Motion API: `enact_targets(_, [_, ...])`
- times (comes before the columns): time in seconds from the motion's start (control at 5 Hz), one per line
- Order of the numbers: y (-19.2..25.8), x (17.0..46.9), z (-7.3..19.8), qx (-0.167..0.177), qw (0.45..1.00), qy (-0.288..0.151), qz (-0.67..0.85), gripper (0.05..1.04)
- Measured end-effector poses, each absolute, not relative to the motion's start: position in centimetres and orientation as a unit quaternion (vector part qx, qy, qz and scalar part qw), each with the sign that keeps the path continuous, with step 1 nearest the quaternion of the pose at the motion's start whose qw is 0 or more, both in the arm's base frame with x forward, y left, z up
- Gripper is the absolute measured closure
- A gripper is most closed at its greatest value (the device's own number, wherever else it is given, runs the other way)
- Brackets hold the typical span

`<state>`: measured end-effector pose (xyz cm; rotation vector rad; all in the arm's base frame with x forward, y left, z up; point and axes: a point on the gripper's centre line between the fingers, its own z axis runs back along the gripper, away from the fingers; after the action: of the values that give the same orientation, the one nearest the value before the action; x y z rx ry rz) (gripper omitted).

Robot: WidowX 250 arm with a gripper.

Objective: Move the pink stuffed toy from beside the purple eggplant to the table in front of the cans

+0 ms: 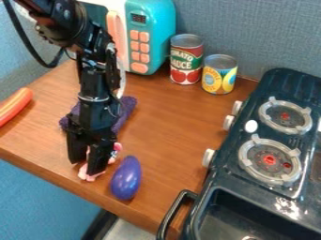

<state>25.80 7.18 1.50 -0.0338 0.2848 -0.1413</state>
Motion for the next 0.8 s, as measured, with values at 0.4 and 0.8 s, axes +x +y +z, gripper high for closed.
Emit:
enact_targets(0.4, [8.2, 25.7, 4.3, -0.06, 0.993, 0.095, -0.039, 0.778])
enact_targets(0.8, [8.6, 27.9, 9.0, -0.068, 0.996, 0.05, -0.042, 0.819])
